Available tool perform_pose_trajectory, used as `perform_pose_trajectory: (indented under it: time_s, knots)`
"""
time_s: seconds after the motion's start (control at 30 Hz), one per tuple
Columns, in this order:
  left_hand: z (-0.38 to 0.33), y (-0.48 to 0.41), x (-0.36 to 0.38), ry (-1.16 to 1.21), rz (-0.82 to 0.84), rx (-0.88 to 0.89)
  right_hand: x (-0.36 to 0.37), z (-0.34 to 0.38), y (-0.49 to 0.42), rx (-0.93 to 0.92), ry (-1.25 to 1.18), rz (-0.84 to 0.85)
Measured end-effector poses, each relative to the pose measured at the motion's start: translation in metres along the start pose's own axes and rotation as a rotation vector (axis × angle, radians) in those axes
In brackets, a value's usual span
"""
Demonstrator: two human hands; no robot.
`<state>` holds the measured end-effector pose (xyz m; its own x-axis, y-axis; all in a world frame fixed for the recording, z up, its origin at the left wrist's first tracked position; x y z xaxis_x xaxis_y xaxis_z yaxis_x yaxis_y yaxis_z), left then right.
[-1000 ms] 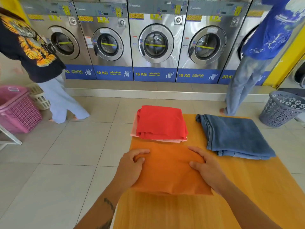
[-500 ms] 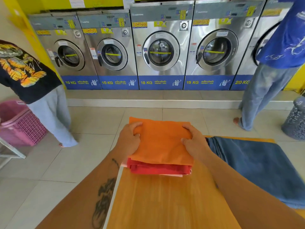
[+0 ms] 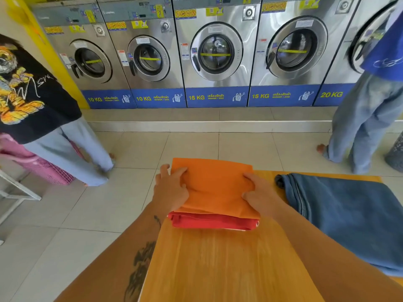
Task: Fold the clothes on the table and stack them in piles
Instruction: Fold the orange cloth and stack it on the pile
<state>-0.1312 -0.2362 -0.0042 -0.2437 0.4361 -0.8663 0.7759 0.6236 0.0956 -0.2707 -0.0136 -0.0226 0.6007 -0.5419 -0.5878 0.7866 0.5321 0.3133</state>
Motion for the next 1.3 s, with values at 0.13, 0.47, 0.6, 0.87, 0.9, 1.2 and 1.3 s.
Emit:
perform_pose_trajectory:
  time_s: [0.13,0.47,0.6,0.87,0.9,1.2,1.3]
  knots:
    - [-0.025,0.003,-0.012,-0.107,-0.264,0.248,-0.014,0.019,0.003,0.023,0.336,-0.159]
    - [-0.027,-0.023,0.053,-0.302,-0.036,0.312,0.031,0.021,-0.031,-0.191,0.565,-0.001]
    - [-0.021,-0.035,0.061,-0.211,-0.034,0.224,0.033,0.013,-0.055,-0.084,0.519,0.087]
    - [0.001,-0.045,0.057,0.037,0.046,0.159,0.036,0.034,-0.050,-0.165,0.481,0.032]
    - [-0.001,-0.046,0.054,0.078,0.076,0.147,0.034,0.034,-0.046,-0.165,0.437,0.009]
    - [0.042,-0.017,0.017,0.545,-0.108,-0.424,-0.010,-0.001,-0.036,0.181,-0.228,-0.197]
    - [0.045,-0.016,0.023,0.626,-0.142,-0.390,-0.010,-0.007,-0.032,0.134,-0.256,-0.267]
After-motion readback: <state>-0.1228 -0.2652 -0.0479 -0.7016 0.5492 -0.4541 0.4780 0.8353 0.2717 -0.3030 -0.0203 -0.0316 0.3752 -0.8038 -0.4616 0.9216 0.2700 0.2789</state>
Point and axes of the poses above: each hand's wrist, its own y-axis away from the middle knuckle, its own x-axis out of the palm, z = x × y, the point moved 4 cm from there along -y, towards the middle knuckle, and after that the axes turned 1 degree about x, right-handed, at the moved point
